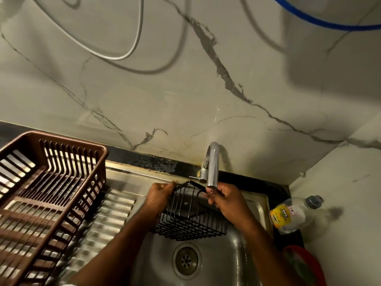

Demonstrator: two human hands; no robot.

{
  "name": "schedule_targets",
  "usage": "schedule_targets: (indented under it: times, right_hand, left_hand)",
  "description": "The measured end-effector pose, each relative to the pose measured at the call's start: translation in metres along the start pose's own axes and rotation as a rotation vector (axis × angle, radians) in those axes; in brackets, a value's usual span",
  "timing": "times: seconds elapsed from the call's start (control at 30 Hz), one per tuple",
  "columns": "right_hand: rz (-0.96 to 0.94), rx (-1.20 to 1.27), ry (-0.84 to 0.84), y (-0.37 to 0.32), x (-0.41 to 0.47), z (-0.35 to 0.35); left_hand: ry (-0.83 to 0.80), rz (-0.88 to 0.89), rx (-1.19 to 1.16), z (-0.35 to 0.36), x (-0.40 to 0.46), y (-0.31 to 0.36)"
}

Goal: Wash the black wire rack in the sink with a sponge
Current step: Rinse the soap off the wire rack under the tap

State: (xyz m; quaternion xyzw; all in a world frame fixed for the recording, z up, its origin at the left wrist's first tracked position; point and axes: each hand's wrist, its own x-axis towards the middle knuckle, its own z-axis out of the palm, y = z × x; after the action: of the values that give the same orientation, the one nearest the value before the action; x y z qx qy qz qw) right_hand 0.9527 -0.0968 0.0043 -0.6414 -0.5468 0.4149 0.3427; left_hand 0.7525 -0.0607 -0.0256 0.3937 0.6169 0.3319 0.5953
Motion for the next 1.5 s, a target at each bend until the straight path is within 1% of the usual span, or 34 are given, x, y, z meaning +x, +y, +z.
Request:
schedule_targets:
  times: [0.1,0.2,0.27,0.37,0.47,0.53,0.57,0.6,0.63,0.67,0.73,0.77,0.8,0.83,0.87,0.93,1.0,1.1,1.17,1.23,1.37,1.43,1.5]
  right_hand:
    - [0.016,-0.167,0.053,0.001,0.005,0.007]
    - [0.051,-0.33,0.067,-0.005,0.011,0.018]
    - [0.041,-0.36,0.075,-0.01,0.009,0.016]
    - [-0.023,-0.376,0.044,-0.015,0.005,0.002]
    - [-0.074,-0.237,0.005,-0.004,0.003,-0.007]
    - [-0.067,0.002,0.024,0.007,0.003,-0.009]
    - [-0.052,0.129,0.043,0.013,0.002,-0.01]
    - [-0.03,0.22,0.065,0.016,0.0,-0.009]
    - [-0.012,0.262,0.08,0.018,-0.001,-0.007]
    - [-0.007,0.276,0.09,0.017,-0.004,-0.005]
    - [-0.031,0.232,0.109,0.013,-0.006,0.004]
    - [-0.043,0.179,0.113,0.009,-0.006,0.01]
    - [-0.046,0.128,0.124,0.006,-0.005,0.015]
    - [-0.047,0.097,0.138,0.002,-0.004,0.018]
    - [-0.044,0.103,0.146,-0.002,-0.003,0.019]
    - [-0.025,0.186,0.099,-0.006,-0.004,0.015]
    - [-0.009,0.204,0.031,-0.003,-0.005,0.008]
    - [-0.009,0.084,0.004,0.007,-0.003,-0.003]
    - [0.021,0.003,0.019,0.009,-0.001,-0.007]
    - [0.04,-0.097,0.022,0.005,0.002,-0.006]
    - [0.033,-0.216,0.041,-0.011,0.007,0.007]
    - [0.022,-0.212,0.025,-0.014,0.004,0.005]
    - [-0.012,-0.257,0.019,-0.011,0.0,-0.006]
  left_hand:
    - [-0.058,0.034,0.017,0.004,-0.004,-0.006]
    - [-0.012,0.074,0.018,0.016,-0.01,0.002]
    - [-0.017,0.064,-0.02,0.02,-0.004,0.002]
    - [-0.003,0.043,-0.125,0.01,-0.001,0.005]
    - [-0.025,0.064,-0.177,0.007,-0.003,0.007]
    - [-0.076,0.038,-0.33,0.01,-0.01,0.011]
    - [-0.123,0.037,-0.371,0.01,-0.013,0.011]
    - [-0.163,0.069,-0.36,0.008,-0.012,0.011]
    - [-0.203,0.127,-0.255,0.005,-0.009,0.011]
    - [-0.242,0.219,-0.084,0.001,-0.006,0.013]
    - [-0.302,0.407,0.344,0.001,0.004,0.015]
    - [-0.306,0.467,0.538,0.005,0.003,0.018]
    - [-0.28,0.505,0.671,0.011,-0.001,0.023]
    - [-0.24,0.521,0.74,0.018,-0.004,0.025]
    - [-0.184,0.53,0.763,0.024,-0.004,0.026]
    - [-0.09,0.477,0.722,0.026,-0.003,0.026]
    - [-0.078,0.326,0.535,0.018,0.0,0.028]
    - [-0.045,0.138,0.157,0.006,-0.001,0.029]
    - [-0.005,0.077,0.017,0.002,0.0,0.026]
    - [-0.025,0.126,0.019,0.0,0.002,0.023]
    - [-0.178,0.359,0.189,0.002,-0.001,0.028]
    - [-0.184,0.455,0.202,-0.002,0.001,0.031]
    - [-0.142,0.432,0.133,-0.012,0.007,0.03]
